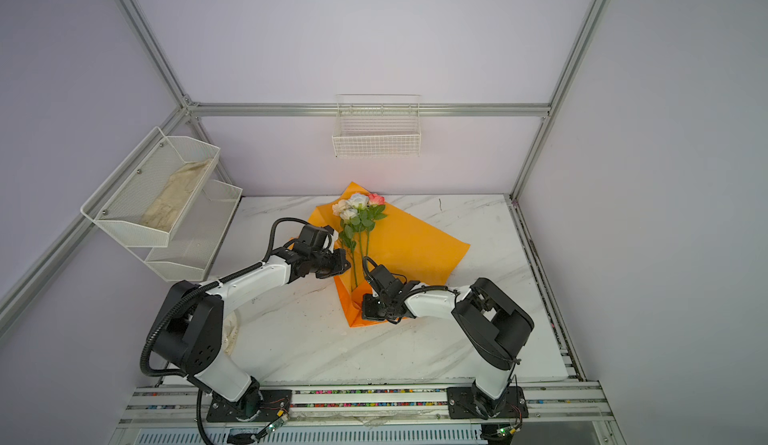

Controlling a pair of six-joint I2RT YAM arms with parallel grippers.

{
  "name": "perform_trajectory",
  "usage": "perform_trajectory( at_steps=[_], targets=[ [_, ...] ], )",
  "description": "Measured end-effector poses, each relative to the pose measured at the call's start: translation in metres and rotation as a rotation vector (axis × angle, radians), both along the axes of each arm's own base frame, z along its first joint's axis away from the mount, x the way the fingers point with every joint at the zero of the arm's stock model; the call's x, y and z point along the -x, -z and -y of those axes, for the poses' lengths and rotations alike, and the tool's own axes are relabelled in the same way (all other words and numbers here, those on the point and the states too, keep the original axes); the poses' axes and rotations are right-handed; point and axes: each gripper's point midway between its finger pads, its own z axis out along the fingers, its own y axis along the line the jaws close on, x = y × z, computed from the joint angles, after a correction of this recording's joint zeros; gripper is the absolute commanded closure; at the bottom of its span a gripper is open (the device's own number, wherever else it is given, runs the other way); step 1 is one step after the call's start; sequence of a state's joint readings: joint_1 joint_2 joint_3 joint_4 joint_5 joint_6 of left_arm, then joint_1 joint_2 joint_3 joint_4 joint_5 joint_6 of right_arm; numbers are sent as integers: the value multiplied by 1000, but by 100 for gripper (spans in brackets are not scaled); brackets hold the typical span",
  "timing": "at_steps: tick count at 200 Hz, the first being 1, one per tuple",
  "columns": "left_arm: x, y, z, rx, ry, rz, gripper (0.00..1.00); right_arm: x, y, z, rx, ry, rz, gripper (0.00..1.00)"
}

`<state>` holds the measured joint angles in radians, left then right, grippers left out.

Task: Tie the bouquet of fake flowers
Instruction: 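Grasp the yellow paper side edge with the left gripper and lift it over the stems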

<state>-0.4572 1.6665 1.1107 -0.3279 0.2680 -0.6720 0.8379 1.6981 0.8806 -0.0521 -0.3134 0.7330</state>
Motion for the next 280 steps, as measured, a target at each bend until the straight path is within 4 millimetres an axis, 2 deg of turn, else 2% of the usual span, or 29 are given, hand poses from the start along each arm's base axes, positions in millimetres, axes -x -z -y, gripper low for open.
perform_trajectory(
  at_steps=[33, 72, 99, 139, 155, 181, 216, 232, 245, 253, 264, 280],
  targets=[
    [-10, -1, 16, -11, 27, -12, 99, -10, -41, 15, -97, 66, 71, 67],
    [-10, 3, 17, -36, 46, -33, 98, -16, -83, 30, -199, 125, 160, 53],
    [-7, 7, 15, -55, 52, -56, 96, -15, -103, 22, -273, 100, 193, 46],
    [-7, 7, 15, -67, 59, -71, 94, -19, -122, 2, -340, 32, 214, 41],
    [-9, 8, 17, -67, 63, -72, 94, -24, -121, -9, -332, 2, 218, 41],
    [-7, 11, 18, -73, 67, -83, 94, -28, -106, -26, -280, -24, 214, 41],
    [-5, 12, 18, -76, 69, -91, 90, -36, -78, -27, -179, -7, 207, 52],
    [-5, 13, 17, -81, 77, -88, 80, -44, -71, -26, -142, 16, 215, 60],
    [-4, 13, 18, -80, 81, -89, 82, -47, -67, -23, -121, 33, 220, 65],
    [-3, 13, 18, -81, 85, -91, 76, -49, -65, -21, -108, 48, 224, 68],
    [-3, 12, 18, -83, 92, -91, 56, -51, -65, -19, -103, 61, 229, 72],
    [-3, 9, 19, -85, 106, -84, 50, -53, -64, -17, -96, 80, 230, 75]
  ],
)
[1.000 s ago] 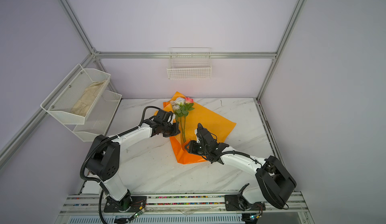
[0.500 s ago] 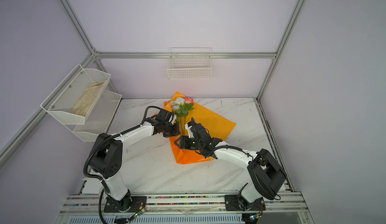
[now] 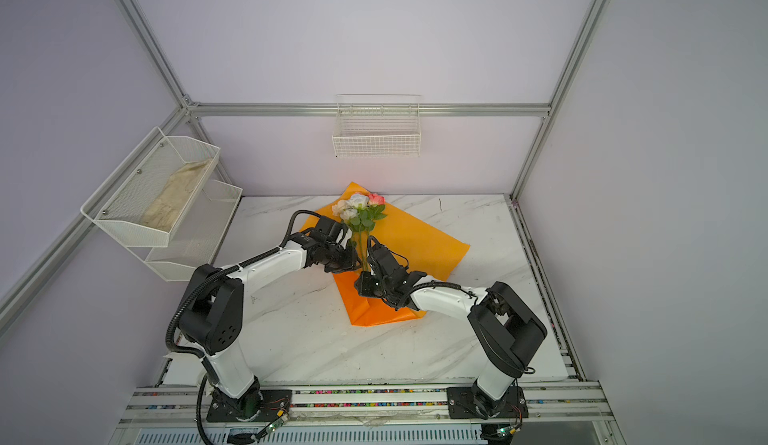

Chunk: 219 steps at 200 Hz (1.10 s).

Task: Tie the bouquet of fake flowers
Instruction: 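Grasp the yellow paper side edge with the left gripper and lift it over the stems, then wrap the lifted paper over the roses toward the right gripper with the left gripper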

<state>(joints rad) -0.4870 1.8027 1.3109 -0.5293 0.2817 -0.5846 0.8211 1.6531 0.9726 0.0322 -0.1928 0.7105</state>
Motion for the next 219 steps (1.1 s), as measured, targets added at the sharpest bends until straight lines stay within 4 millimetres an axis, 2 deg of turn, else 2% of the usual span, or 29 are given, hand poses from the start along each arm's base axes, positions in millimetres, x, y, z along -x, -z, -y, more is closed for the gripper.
perform_trajectory(
  at_steps=[14, 50, 64, 86, 112, 128, 144, 167, 197, 219],
  targets=[
    [-1, -3, 1, 2, 9, 7, 39, 0, 2, 1, 3, 9, -5, 79],
    [3, -21, -3, -1, 20, 42, 34, 1, 10, 2, 7, 24, -31, 84],
    [4, -36, -7, -1, 12, 77, 26, 3, 15, 4, 11, 30, -48, 84],
    [1, -74, -18, -9, -15, 190, 16, 6, 22, 8, 0, 39, -76, 85],
    [-4, -118, -36, 12, -71, 320, 11, 9, 26, 10, -8, 40, -98, 90],
    [-11, -129, -52, 30, -116, 362, 11, 8, 25, 9, -20, 41, -99, 89],
    [-19, -123, -69, 38, -158, 356, 13, 8, 24, 8, -27, 39, -102, 88],
    [-32, -95, -81, 65, -190, 277, 20, 8, 23, 7, -38, 39, -109, 87],
    [-39, -45, -69, 95, -166, 152, 30, 8, 32, 16, -45, 54, -137, 88],
    [-40, -15, -60, 108, -152, 79, 33, 10, 39, 24, -50, 69, -160, 91]
  ],
)
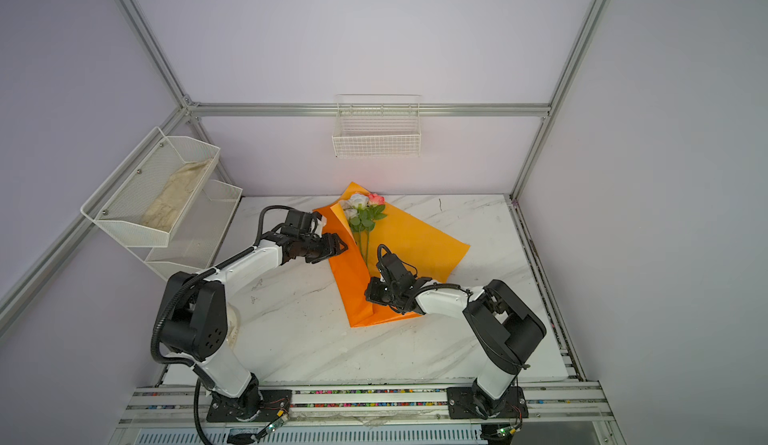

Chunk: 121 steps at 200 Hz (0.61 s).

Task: Tie the bouquet of fake flowers
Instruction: 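Wrap the lifted paper over the roses toward the right gripper with the left gripper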

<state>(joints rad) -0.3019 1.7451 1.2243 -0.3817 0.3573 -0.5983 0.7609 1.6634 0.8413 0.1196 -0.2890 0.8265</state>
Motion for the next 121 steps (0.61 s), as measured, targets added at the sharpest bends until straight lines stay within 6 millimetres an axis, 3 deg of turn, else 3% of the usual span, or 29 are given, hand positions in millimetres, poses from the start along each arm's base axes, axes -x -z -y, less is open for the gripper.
perform_trajectory(
  at_steps=[39, 65, 93, 121],
  targets=[
    [-4, 24, 7, 21, 8, -44, 33, 17, 15, 12, -25, 6, -57, 91],
    [-6, 32, 7, 20, 6, -57, 33, 24, 18, 13, -47, 1, -82, 81],
    [-7, 39, 8, 20, 7, -66, 33, 21, 14, 13, -66, 1, -83, 66],
    [-6, 46, 7, 10, 4, -83, 33, 2, 3, 17, -83, 27, -53, 57]
  ],
)
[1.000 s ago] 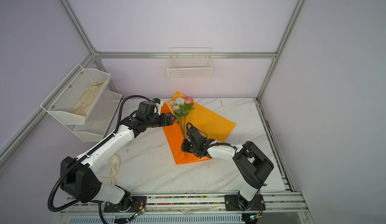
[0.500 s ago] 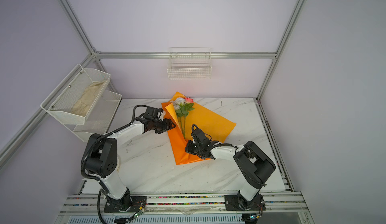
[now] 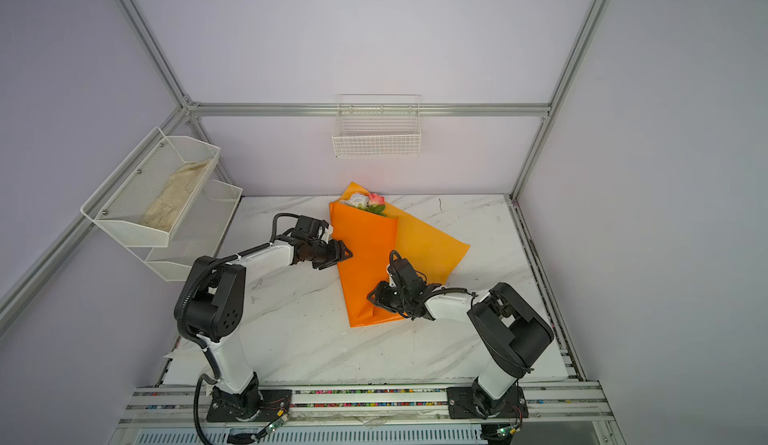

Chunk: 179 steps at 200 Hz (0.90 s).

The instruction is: Tie the bouquet of fake flowers

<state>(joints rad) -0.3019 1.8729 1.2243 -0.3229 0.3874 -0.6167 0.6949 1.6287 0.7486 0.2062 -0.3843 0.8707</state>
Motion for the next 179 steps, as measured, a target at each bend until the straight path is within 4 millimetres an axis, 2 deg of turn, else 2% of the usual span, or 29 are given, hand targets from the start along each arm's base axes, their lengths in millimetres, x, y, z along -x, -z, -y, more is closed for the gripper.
perform_trajectory(
  at_steps=[24, 45, 95, 120, 128, 141, 166, 179],
  targets=[
    [0, 3, 0, -3, -1, -6, 33, -16, -9, 1, -16, 10, 30, 54],
    [0, 6, 0, -5, -1, -12, 33, -26, -8, -3, -21, 9, 35, 54],
    [0, 6, -2, -6, -4, -15, 30, -25, 10, -2, -1, 17, -2, 80],
    [-2, 0, -7, 25, -11, -12, 29, -17, 16, -1, -23, 5, -12, 85],
    [-4, -7, -11, 46, -18, 1, 31, -14, 19, -1, -26, -2, -17, 89],
    [-6, -25, -17, 89, -33, 30, 35, -11, 22, -2, -34, -13, -25, 89],
    [-19, -73, -27, 193, -57, 145, 53, -10, 23, -5, -45, -30, -26, 89],
    [-28, -92, -29, 243, -58, 201, 59, -10, 22, -5, -47, -35, -21, 89]
  ],
)
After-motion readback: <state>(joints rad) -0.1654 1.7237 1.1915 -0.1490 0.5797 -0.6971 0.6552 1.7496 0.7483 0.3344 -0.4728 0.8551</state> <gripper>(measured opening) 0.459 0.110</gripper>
